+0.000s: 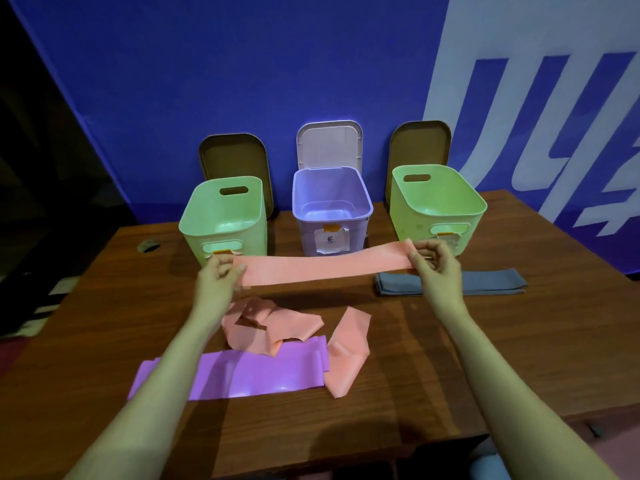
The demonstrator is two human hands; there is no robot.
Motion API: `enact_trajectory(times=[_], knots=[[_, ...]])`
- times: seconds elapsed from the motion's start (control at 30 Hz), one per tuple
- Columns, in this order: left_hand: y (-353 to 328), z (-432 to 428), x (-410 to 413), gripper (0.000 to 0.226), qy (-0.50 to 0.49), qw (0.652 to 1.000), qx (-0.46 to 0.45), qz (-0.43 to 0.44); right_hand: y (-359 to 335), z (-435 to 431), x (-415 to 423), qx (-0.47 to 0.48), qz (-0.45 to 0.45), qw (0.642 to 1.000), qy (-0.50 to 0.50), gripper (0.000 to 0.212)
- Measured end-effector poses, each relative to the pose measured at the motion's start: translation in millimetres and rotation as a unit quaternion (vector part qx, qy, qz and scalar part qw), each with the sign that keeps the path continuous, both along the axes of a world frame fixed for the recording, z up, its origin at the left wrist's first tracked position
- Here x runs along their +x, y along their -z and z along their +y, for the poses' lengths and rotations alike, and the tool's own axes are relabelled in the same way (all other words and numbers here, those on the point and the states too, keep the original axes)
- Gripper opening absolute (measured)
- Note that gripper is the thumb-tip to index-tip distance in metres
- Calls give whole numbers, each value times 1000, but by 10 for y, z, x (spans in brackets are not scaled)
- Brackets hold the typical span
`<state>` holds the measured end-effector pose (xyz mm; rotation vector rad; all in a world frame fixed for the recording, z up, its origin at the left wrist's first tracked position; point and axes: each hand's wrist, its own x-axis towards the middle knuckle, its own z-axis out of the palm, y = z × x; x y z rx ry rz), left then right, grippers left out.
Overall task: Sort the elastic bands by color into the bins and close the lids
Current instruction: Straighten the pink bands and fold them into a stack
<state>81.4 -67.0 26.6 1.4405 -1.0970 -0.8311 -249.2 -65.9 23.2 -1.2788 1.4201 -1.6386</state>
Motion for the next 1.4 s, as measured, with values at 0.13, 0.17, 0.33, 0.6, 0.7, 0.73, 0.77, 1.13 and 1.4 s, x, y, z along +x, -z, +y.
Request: enact_trajectory(times=[0.13,0.17,0.33,0.6,0.7,0.73,0.77,1.13,1.4], knots=[[194,-262,169,6,-62,998,23,-19,259,-312,281,52,37,998,14,17],[261,-324,224,6,-78,996,37,-25,307,-369,355,68,52,996,14,18],[516,-467,444,7,-143,981,108,-79,505,-606,635,115,122,986,24,7],[777,-343,611,15,-162,949,168,-214,823,-662,861,161,236,958,18,8],[801,-303,591,14,-164,939,167,-253,863,-664,901,162,259,952,26,8],[804,-289,586,13,-163,935,164,-270,869,-665,904,162,267,949,30,9],[802,-277,585,12,-162,931,162,-283,866,-665,905,162,278,946,35,10],[628,94,260,40,-82,912,169,-364,596,-225,1399,83,379,908,-162,15],[483,340,216,15,-49,924,175,-337,631,-58,1682,108,444,858,-235,17]])
